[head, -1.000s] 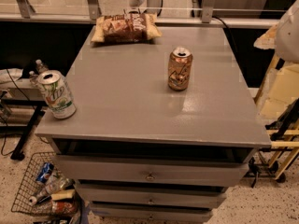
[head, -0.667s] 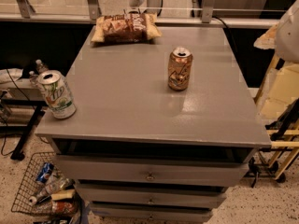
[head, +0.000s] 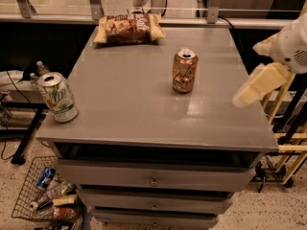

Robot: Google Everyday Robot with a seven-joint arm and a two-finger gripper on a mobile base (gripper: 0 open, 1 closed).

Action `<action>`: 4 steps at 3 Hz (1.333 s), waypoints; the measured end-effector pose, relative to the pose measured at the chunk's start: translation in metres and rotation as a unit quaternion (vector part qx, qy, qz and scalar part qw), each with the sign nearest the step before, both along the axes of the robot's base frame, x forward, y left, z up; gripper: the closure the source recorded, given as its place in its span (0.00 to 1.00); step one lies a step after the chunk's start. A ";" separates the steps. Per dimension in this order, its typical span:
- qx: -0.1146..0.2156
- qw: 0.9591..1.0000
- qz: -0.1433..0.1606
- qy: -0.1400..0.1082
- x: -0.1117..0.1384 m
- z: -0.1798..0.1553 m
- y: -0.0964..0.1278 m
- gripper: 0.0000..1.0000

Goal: Move orange can near brown chip bag

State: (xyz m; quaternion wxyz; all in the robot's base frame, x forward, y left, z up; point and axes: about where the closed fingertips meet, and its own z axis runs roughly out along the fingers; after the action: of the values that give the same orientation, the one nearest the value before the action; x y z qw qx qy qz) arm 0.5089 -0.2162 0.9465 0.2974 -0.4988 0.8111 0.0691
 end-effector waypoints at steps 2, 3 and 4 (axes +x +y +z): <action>0.159 0.986 -0.041 -0.006 0.089 -0.016 0.039 0.00; 0.146 0.989 -0.025 -0.001 0.102 -0.019 0.068 0.00; 0.118 0.993 -0.001 0.002 0.108 -0.024 0.094 0.00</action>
Offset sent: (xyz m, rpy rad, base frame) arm 0.1295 0.0646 -0.0161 0.3955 -0.0172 -0.0960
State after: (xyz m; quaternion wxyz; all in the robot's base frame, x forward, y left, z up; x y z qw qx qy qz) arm 0.6165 -0.1220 0.9229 0.3531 -0.4591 0.7983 0.1653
